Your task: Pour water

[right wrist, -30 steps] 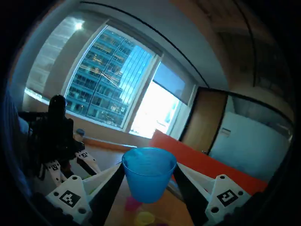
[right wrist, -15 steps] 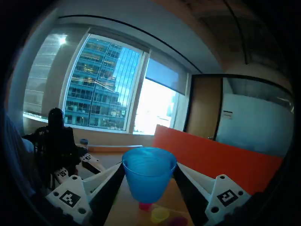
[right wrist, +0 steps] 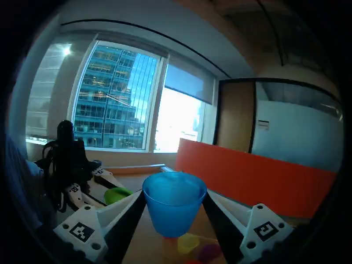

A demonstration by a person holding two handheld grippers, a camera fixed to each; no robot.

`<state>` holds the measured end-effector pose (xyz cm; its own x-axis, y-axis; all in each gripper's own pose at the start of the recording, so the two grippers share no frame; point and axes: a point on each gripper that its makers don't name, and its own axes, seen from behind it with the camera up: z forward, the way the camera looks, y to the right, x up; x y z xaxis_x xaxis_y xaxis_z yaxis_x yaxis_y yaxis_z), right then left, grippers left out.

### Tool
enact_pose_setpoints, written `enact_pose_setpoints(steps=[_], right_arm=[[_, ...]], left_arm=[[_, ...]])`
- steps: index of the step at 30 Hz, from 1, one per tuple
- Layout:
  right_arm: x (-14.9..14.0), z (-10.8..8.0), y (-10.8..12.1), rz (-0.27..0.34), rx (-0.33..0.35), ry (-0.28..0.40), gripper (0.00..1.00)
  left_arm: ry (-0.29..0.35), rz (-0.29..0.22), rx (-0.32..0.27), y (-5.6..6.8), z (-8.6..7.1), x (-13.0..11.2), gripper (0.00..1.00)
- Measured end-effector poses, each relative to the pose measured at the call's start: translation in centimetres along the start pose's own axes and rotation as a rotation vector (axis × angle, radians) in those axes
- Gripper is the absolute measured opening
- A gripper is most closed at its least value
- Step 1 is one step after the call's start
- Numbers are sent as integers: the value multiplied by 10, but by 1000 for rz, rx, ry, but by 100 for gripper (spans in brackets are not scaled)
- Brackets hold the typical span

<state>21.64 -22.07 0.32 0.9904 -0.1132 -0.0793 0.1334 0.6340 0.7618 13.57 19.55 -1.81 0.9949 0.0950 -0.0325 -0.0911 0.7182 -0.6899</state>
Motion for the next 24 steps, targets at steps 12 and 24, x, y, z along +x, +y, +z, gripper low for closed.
enact_pose_setpoints(steps=[12, 24], right_arm=[[-36, -1, -1, 22, 34, -40, 90], [-71, 2, -19, 47, 116, -83, 91]], left_arm=[[-41, 10, 13, -9, -1, -14, 87], [-89, 11, 10, -14, 0, -34, 87]])
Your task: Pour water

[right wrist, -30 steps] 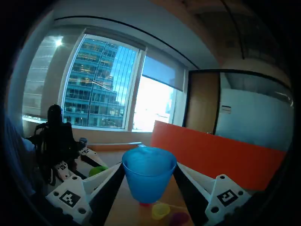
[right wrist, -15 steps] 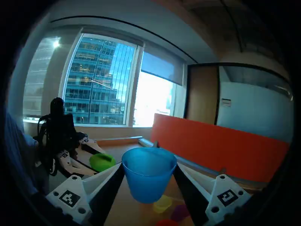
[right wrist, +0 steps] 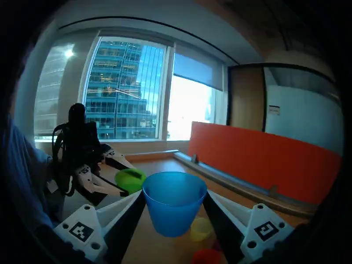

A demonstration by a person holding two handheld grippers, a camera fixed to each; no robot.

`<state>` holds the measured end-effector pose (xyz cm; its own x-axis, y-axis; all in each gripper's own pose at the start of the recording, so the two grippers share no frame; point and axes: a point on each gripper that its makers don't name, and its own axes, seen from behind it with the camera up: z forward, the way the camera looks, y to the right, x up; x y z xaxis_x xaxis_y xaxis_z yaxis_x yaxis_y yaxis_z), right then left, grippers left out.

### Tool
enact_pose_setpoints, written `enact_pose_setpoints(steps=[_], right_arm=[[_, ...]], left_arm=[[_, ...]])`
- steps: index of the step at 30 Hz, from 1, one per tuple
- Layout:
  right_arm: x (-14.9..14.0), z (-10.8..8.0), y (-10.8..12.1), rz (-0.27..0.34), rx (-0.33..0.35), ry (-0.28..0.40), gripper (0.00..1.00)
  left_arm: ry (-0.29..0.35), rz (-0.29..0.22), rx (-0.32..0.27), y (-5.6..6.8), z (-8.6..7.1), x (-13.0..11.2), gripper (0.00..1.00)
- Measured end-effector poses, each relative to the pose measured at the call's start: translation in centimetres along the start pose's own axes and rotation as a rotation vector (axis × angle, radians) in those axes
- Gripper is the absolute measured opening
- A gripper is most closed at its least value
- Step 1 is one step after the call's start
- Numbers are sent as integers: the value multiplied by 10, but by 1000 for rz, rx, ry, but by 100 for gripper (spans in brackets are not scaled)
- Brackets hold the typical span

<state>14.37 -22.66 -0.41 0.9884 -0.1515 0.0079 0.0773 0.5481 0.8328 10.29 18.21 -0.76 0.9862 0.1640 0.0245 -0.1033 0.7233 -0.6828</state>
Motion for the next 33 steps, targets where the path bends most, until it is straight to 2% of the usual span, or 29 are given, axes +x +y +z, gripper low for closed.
enact_pose_setpoints(steps=[13, 21, 33], right_arm=[[-47, 8, -13, 10, 69, -96, 91], [-67, 12, -16, 9, 94, -149, 91], [-101, 16, -20, -29, 135, -263, 92]], left_arm=[[-50, -14, -5, -7, 5, -23, 87], [-79, -14, -7, -12, 8, -34, 87], [-132, 3, -26, -10, 11, -51, 87]])
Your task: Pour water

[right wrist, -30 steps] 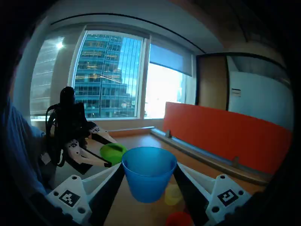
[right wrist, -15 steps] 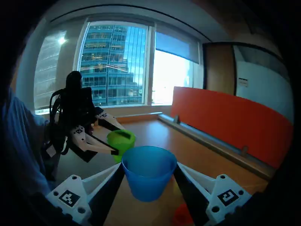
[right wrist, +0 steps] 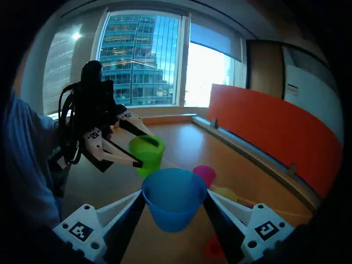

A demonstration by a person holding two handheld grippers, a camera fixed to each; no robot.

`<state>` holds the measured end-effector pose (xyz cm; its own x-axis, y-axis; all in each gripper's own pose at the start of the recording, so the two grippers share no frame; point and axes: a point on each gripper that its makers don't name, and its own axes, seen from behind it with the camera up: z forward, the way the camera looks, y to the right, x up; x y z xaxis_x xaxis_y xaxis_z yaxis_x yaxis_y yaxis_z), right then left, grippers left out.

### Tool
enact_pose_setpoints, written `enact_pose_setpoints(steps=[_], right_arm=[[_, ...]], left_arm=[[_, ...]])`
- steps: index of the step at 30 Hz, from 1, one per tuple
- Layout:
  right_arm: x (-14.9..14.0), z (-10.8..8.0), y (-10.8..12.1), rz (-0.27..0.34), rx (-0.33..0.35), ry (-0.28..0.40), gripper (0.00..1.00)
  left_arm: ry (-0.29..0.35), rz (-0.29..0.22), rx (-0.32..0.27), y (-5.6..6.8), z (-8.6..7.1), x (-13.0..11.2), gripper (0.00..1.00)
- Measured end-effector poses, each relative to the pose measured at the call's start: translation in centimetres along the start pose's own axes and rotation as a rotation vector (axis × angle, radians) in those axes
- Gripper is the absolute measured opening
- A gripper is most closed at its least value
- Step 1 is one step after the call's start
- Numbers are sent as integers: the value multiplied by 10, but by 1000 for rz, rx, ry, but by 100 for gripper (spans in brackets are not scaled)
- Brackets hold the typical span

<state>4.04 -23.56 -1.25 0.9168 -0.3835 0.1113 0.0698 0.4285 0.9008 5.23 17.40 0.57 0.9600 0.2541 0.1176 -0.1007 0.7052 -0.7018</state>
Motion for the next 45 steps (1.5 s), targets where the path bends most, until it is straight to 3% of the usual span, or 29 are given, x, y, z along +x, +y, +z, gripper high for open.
enact_pose_setpoints(steps=[12, 24, 45], right_arm=[[-18, 11, 1, -34, 19, -82, 92], [-45, 24, 0, -56, 43, -159, 92], [-84, 48, 1, -61, 58, -248, 92]], left_arm=[[-63, 15, -20, 1, 7, -19, 87], [-169, 59, -58, 7, 13, -50, 87], [-270, 52, -117, 12, 28, -95, 87]])
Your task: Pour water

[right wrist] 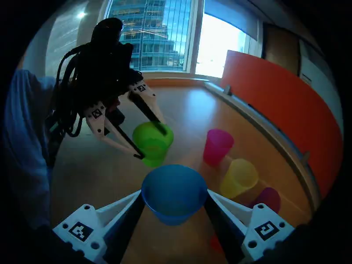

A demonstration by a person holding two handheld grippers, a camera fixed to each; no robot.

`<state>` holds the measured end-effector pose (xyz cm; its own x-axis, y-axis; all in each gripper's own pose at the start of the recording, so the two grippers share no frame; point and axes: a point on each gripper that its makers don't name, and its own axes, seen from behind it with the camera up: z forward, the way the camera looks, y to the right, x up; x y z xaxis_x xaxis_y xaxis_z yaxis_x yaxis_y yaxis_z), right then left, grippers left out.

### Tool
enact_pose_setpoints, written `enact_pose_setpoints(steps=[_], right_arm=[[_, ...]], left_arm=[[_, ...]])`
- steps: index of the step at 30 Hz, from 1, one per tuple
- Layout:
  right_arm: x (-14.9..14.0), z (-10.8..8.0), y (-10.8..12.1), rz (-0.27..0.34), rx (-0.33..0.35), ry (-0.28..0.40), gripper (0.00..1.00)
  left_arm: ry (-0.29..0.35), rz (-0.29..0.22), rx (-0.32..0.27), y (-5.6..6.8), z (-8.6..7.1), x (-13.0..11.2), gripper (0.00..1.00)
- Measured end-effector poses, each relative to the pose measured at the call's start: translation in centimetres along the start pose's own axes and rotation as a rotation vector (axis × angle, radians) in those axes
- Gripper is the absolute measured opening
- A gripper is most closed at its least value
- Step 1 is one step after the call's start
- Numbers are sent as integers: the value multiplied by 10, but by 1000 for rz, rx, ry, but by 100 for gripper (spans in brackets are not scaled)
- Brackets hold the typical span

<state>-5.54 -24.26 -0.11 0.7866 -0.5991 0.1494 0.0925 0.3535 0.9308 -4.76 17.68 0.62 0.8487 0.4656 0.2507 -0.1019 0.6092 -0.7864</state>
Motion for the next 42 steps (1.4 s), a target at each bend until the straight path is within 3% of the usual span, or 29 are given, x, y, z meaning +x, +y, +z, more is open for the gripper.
enact_pose_setpoints(steps=[18, 34, 42], right_arm=[[-10, 12, -1, 12, 11, -21, 92], [-9, 18, -4, 24, 14, -15, 92], [-9, 24, -7, 34, 21, -7, 92]], left_arm=[[-12, -25, -39, 9, 12, -20, 87], [-15, -54, -36, 6, 10, -30, 89], [-36, -61, -27, 4, 9, -35, 100]])
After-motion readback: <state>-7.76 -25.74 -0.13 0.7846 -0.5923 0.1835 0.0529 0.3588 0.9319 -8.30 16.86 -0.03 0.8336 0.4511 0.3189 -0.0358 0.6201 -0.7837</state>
